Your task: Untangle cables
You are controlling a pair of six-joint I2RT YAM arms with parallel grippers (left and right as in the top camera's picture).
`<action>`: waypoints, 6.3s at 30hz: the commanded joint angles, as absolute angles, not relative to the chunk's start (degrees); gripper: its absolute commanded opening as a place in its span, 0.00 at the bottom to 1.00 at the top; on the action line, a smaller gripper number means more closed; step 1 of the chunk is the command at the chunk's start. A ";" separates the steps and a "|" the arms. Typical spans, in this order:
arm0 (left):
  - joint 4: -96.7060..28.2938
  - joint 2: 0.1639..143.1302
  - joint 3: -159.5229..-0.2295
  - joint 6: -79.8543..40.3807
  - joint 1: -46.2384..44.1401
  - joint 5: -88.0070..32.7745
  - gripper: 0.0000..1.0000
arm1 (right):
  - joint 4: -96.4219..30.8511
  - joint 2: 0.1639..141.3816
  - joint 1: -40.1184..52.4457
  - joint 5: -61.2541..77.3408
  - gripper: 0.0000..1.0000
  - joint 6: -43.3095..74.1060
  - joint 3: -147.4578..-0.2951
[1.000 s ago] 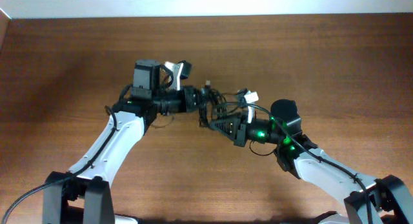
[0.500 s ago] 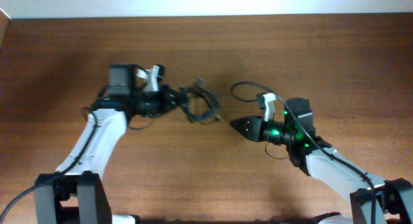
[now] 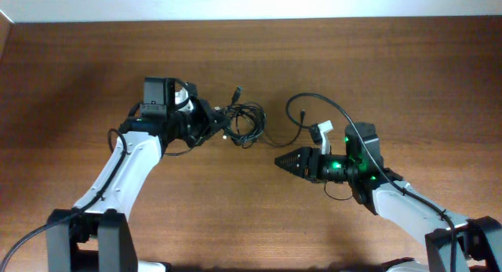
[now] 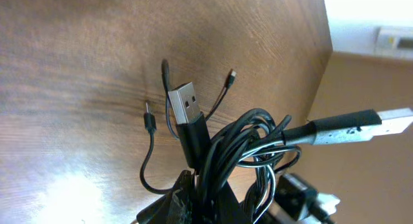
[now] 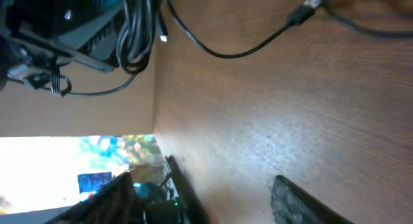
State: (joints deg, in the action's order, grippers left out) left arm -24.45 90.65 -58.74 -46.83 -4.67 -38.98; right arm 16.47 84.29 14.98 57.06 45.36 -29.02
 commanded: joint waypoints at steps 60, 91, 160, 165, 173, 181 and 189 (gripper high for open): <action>-35.66 90.28 -60.05 -76.95 -18.76 -22.68 0.00 | 28.73 84.29 39.81 13.82 0.38 72.25 -28.95; -37.47 90.28 -60.05 -63.31 -1.61 -42.70 0.06 | -4.16 77.34 21.67 4.47 0.04 60.34 -28.95; -58.13 92.86 -60.53 -60.20 -17.21 -6.33 0.53 | -9.67 76.12 21.74 14.35 0.28 54.19 -28.95; -61.19 92.88 -55.09 -69.67 -17.23 -5.02 0.46 | -9.69 76.20 21.74 14.35 0.28 54.15 -28.95; -41.10 92.88 -42.09 -72.90 -17.23 -6.66 0.25 | -10.13 76.23 21.74 13.93 0.29 52.69 -28.95; -35.79 91.59 -42.63 -72.88 -16.80 -10.79 0.00 | -9.61 76.20 21.74 21.63 0.24 50.76 -28.97; -33.01 84.71 -49.41 -71.55 -16.71 -12.53 0.00 | -2.13 76.20 21.80 42.85 0.25 50.81 -28.97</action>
